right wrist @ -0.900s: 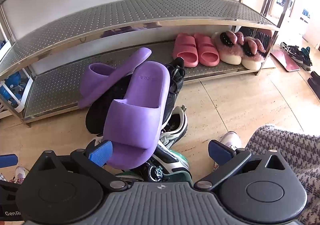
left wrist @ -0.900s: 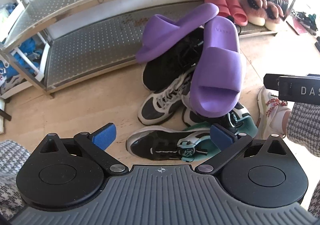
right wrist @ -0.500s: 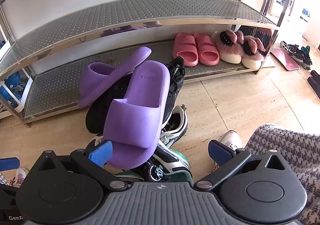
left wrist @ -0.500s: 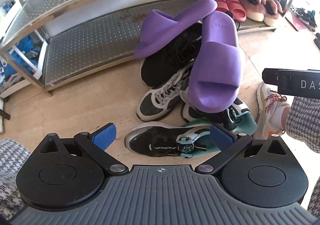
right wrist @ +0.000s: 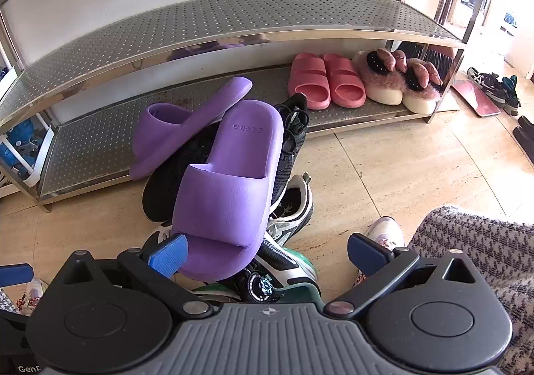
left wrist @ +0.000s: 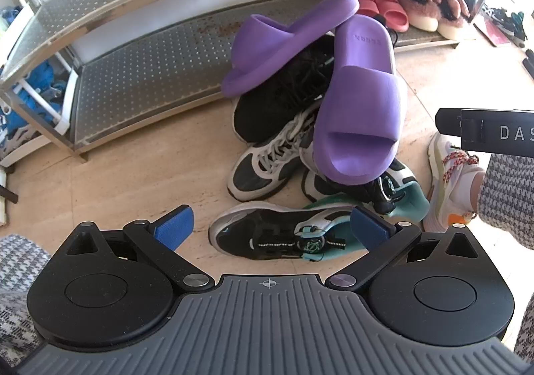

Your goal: Organize scattered shoes

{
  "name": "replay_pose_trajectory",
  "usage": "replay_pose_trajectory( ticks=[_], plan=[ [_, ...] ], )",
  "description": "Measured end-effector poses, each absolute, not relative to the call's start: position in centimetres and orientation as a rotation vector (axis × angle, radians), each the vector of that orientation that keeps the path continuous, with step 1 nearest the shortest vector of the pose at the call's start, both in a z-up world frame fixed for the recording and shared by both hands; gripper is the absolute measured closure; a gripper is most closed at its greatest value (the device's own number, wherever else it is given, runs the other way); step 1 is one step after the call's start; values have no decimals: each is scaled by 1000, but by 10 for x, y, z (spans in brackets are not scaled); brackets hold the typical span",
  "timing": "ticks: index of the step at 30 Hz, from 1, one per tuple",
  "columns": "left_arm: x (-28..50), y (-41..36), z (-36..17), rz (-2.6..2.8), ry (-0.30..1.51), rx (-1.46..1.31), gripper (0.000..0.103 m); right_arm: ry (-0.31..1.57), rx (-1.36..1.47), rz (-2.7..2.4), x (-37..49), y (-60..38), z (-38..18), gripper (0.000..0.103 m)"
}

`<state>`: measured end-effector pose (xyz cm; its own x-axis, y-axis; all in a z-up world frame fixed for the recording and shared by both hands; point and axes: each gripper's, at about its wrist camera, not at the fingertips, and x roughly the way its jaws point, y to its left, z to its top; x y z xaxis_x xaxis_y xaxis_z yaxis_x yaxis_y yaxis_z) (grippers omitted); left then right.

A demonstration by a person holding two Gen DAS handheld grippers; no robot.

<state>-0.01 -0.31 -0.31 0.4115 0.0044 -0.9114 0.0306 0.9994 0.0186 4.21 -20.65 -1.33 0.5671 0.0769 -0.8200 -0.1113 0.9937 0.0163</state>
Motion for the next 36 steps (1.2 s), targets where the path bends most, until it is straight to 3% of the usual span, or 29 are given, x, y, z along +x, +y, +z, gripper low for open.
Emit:
replay_pose_trajectory(
  ticks=[36],
  plan=[
    [-3, -3, -3, -20, 1147, 40, 1, 966, -47, 109, 42, -205, -14, 1]
  ],
)
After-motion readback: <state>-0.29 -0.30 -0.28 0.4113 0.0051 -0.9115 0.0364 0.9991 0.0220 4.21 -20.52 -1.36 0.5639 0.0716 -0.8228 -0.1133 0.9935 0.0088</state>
